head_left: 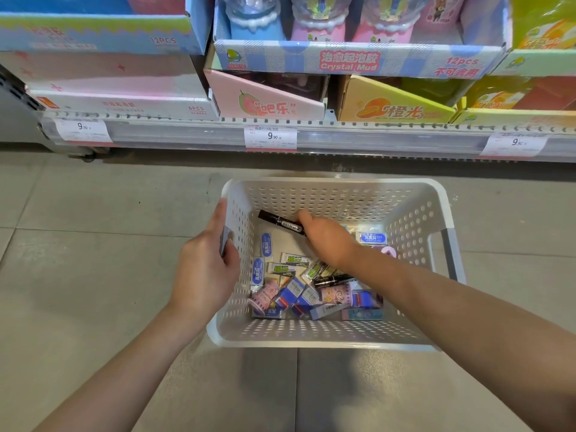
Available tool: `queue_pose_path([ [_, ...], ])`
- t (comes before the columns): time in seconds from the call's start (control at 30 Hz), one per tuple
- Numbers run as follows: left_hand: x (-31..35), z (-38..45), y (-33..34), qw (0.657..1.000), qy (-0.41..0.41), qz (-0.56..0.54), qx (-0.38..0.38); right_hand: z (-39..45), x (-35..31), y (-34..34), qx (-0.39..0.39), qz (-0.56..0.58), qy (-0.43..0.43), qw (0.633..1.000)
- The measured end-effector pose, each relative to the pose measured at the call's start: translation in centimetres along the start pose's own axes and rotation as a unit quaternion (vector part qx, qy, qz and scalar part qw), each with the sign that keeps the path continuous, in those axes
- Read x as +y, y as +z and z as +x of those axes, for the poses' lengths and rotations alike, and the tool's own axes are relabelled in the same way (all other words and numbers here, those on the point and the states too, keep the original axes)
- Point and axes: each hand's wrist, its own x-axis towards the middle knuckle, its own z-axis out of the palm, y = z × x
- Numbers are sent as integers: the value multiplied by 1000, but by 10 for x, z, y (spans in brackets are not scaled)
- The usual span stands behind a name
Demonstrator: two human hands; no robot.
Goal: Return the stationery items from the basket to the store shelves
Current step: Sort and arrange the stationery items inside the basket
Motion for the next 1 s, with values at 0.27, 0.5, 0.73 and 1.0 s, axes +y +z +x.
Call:
queue_pose_path([
  [0.27,0,0,1,1000,-7,-1,0,2,7,26,62,-155,-71,983],
  [0.5,-1,-1,0,1000,-13,-6,-6,5,16,26,150,-207,-116,960],
  [0.73,-4,0,2,1000,-3,-13,0,8,25,33,190,-157,-124,961],
  [1.0,-4,0,3,1000,-4,-11,5,9,14,18,59,-181,-83,978],
])
